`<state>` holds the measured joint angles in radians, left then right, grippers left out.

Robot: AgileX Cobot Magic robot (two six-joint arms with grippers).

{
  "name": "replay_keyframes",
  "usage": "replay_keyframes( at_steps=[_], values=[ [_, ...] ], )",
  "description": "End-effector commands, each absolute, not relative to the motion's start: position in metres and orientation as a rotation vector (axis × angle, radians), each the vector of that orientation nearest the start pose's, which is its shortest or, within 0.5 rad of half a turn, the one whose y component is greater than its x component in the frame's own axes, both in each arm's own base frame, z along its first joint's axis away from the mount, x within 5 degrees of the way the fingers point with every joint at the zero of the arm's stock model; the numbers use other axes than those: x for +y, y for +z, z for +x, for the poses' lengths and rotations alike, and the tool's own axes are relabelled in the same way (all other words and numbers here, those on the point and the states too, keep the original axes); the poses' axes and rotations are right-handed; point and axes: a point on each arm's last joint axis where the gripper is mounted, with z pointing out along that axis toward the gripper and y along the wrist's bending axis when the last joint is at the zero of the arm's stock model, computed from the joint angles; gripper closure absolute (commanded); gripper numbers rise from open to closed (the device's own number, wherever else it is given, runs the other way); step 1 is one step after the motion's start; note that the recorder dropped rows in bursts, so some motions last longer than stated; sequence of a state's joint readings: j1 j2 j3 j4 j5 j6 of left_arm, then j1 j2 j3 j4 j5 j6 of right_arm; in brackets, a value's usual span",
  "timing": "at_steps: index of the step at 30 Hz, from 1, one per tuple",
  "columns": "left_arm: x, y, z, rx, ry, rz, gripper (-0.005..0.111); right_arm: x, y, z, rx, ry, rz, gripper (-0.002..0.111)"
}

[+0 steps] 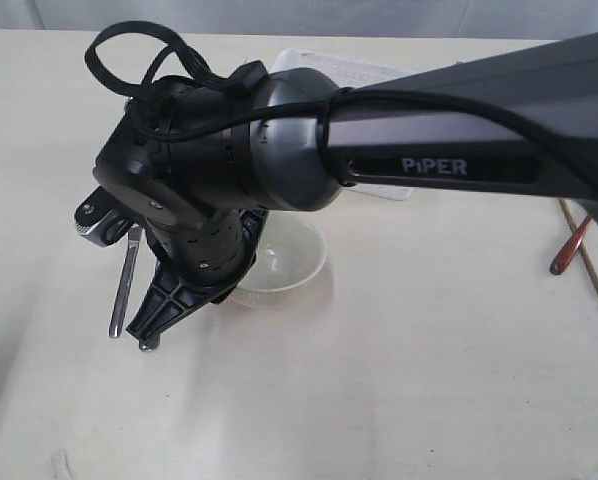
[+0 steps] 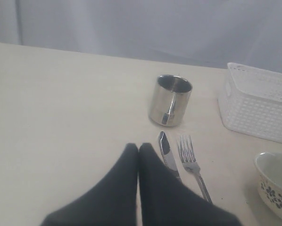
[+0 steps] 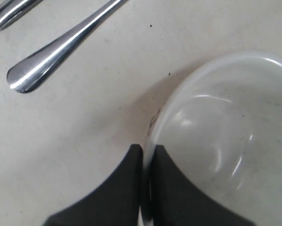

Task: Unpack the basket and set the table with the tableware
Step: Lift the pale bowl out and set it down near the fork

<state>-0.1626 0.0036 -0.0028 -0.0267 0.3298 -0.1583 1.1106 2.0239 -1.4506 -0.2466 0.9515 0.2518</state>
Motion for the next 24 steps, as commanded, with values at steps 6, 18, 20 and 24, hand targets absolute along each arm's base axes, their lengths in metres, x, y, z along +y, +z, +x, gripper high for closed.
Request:
replay_keyframes(
  at_steps=[6, 18, 20, 24],
  values=[
    [-0.01, 0.184, 0.053, 1.81, -0.262, -0.019, 0.107, 0.353, 0.172, 0.197, 2.559, -0.131, -1.358, 0.109],
    [-0.01, 0.184, 0.053, 1.81, -0.262, -0.019, 0.107, 0.356, 0.167, 0.203, 2.485, -0.146, -1.381, 0.109],
    [-0.01, 0.184, 0.053, 1.81, -0.262, -0.019, 0.107, 0.356, 0.163, 0.204, 2.49, -0.158, -1.388, 0.109],
    [-0.01, 0.184, 0.053, 1.81, -0.262, -0.019, 0.107, 0.355, 0.159, 0.203, 2.519, -0.182, -1.388, 0.109]
  ],
)
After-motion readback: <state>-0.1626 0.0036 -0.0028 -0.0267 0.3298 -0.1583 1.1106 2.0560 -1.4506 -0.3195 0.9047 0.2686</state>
